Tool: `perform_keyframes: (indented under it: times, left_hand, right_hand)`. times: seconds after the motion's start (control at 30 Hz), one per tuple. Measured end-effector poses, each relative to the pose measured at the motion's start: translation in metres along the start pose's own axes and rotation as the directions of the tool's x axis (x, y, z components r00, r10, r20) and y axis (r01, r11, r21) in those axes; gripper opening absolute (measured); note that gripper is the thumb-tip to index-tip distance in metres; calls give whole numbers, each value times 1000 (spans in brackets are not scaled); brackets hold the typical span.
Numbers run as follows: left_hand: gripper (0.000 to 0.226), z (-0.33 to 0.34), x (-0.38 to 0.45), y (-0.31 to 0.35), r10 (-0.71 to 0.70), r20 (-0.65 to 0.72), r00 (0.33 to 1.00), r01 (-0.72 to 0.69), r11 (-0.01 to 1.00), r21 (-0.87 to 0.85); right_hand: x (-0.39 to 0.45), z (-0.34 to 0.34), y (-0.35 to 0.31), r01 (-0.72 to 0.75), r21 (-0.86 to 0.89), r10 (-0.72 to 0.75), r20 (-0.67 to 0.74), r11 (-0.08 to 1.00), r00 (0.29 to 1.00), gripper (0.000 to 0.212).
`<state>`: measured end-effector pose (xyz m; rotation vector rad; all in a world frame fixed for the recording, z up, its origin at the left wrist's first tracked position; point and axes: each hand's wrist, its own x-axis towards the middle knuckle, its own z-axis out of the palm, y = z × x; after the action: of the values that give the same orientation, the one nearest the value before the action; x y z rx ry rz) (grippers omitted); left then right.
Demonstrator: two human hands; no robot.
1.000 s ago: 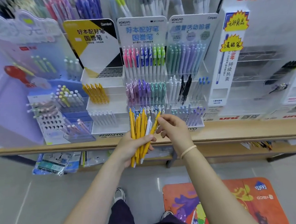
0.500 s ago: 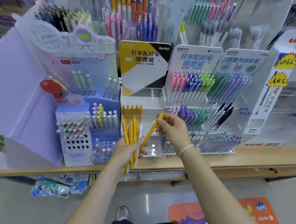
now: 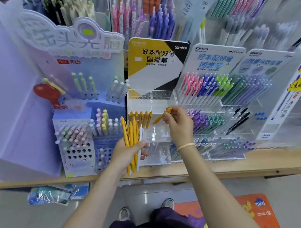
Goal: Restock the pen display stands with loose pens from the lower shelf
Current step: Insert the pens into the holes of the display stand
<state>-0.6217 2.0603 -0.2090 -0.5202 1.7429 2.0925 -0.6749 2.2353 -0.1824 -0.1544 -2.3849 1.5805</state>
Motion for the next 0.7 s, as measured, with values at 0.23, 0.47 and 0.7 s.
perform_keyframes:
  times: [0.23, 0.47, 0.7]
  left_hand:
    - [22, -5, 3, 0, 14, -14, 1000, -13, 998, 55]
    - [30, 1, 7, -5, 14, -29, 999, -15, 1000, -26]
    - [19, 0, 10, -7, -17, -19, 1000, 15, 994, -109]
  right_hand:
    - [16, 11, 13, 71, -82, -66, 72, 994, 995, 13]
    - [21, 20, 26, 99, -161, -72, 162, 982, 984, 12]
    - [21, 32, 40, 21, -191, 10, 161, 981, 987, 15]
